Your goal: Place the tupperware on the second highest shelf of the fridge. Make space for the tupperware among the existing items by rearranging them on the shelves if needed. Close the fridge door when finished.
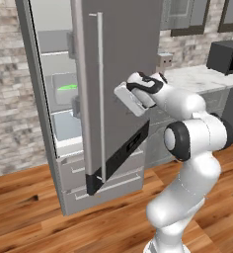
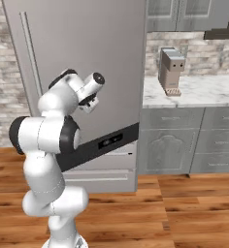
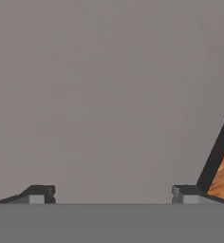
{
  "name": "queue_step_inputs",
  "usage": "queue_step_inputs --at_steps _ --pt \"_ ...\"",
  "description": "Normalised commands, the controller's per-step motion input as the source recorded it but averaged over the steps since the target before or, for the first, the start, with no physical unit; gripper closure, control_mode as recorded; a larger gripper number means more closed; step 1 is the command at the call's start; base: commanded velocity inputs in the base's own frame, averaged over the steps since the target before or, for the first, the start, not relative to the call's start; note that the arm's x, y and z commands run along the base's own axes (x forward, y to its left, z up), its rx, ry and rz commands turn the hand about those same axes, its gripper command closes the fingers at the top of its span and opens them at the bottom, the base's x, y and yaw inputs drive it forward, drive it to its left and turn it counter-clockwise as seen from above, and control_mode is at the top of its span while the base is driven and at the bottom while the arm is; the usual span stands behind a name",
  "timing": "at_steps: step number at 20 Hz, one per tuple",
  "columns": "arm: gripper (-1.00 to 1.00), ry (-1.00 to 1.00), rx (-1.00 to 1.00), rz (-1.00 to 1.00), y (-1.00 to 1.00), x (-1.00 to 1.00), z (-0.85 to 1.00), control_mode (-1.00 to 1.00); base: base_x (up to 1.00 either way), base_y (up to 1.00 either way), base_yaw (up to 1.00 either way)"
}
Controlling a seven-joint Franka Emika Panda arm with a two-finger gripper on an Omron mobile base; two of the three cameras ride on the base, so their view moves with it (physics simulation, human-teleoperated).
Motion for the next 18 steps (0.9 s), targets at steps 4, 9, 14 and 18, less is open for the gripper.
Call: queue_step_inputs --at_steps 4,9,14,18 --pt "-1.00 -0.06 -0.09 -0.21 0.71 0.59 0.00 -1.00 0.00 0.00 0.00" --pt "-1.00 -0.06 -0.14 -0.21 0.96 0.63 -0.04 -1.00 0.00 0.00 0.00" --pt "-1.00 -0.04 -0.14 -0.24 0.99 0.73 0.00 -1.00 0.00 0.00 0.00" --pt "-1.00 -0.07 -0.11 -0.27 0.71 0.71 0.00 -1.00 0.00 0.00 0.00"
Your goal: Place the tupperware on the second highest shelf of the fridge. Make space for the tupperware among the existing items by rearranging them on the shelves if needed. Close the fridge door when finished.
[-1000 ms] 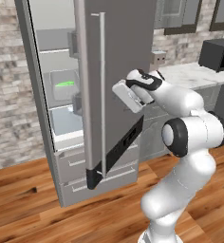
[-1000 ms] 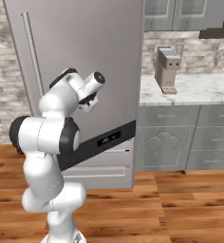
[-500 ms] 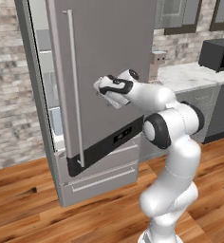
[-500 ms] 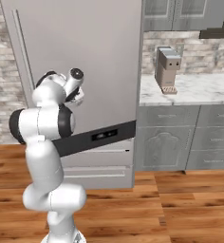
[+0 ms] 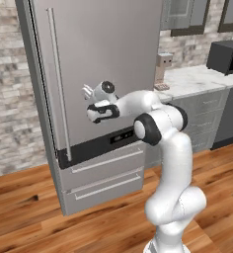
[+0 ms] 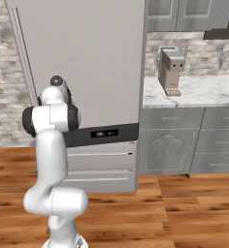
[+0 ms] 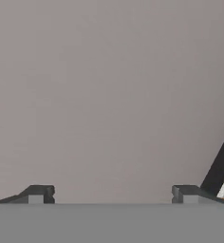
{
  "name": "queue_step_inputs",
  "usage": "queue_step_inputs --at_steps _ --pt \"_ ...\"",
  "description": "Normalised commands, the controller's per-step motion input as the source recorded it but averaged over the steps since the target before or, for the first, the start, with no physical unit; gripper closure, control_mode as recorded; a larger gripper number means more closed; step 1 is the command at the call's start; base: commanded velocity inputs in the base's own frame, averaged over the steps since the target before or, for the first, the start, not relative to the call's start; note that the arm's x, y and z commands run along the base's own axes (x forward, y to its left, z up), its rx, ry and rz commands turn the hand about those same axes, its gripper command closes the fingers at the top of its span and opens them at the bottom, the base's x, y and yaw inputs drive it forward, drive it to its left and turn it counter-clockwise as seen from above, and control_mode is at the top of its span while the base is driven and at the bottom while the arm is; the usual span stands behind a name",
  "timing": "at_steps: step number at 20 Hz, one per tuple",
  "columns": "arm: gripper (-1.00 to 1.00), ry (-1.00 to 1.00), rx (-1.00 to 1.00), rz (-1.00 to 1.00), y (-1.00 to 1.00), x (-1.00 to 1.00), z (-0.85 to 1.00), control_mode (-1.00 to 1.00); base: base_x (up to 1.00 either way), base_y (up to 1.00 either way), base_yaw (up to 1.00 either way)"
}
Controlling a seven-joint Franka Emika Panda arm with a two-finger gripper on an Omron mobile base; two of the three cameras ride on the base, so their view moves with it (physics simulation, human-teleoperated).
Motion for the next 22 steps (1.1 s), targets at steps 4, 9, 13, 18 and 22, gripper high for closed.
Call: queue_step_inputs --at_steps 4,9,13,18,22 --pt "-1.00 -0.20 -0.15 -0.33 0.60 0.92 0.02 -1.00 0.00 0.00 0.00" --pt "-1.00 -0.12 -0.18 -0.34 0.68 1.00 0.00 -1.00 0.00 0.00 0.00" --pt "-1.00 0.12 -0.18 -0.36 0.21 1.00 -0.49 -1.00 0.00 0.00 0.00" --pt "-1.00 0.41 -0.20 -0.38 0.00 0.98 -0.75 -1.00 0.00 0.00 0.00" --pt "-1.00 0.22 -0.18 -0.31 0.15 1.00 -0.69 -1.00 0.00 0.00 0.00"
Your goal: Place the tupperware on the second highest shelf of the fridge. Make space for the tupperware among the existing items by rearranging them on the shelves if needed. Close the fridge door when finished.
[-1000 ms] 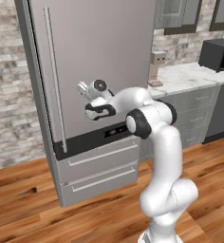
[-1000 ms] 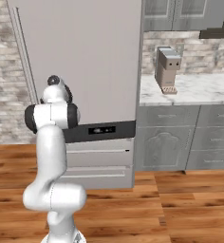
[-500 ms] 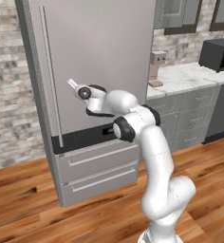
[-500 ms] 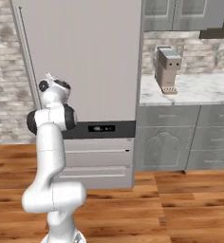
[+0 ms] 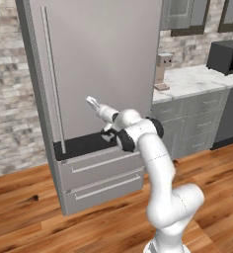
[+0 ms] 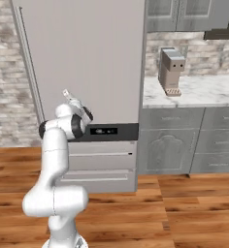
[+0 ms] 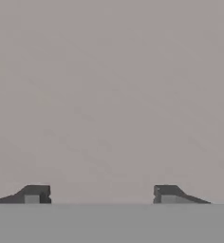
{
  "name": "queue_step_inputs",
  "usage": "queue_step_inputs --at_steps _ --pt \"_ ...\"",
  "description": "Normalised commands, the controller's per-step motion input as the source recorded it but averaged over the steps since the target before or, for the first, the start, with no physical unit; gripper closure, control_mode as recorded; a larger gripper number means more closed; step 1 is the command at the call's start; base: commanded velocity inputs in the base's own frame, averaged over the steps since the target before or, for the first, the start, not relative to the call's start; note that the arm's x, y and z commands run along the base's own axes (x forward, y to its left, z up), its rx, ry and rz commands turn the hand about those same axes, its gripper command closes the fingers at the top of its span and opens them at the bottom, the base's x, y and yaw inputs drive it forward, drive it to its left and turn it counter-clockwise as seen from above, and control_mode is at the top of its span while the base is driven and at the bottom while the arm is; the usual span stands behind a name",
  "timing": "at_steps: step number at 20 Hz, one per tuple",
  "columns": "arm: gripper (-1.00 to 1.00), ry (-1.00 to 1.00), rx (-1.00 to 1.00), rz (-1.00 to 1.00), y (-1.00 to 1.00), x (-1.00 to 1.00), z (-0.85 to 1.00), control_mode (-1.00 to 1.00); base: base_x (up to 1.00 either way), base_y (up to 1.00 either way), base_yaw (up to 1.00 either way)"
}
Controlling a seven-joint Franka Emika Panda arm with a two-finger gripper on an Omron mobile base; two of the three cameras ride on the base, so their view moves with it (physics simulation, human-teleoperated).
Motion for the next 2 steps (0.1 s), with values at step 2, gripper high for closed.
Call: queue_step_inputs --at_steps 2 --pt "-1.00 0.11 -0.16 -0.28 0.42 1.00 -0.17 -1.00 0.00 0.00 0.00"
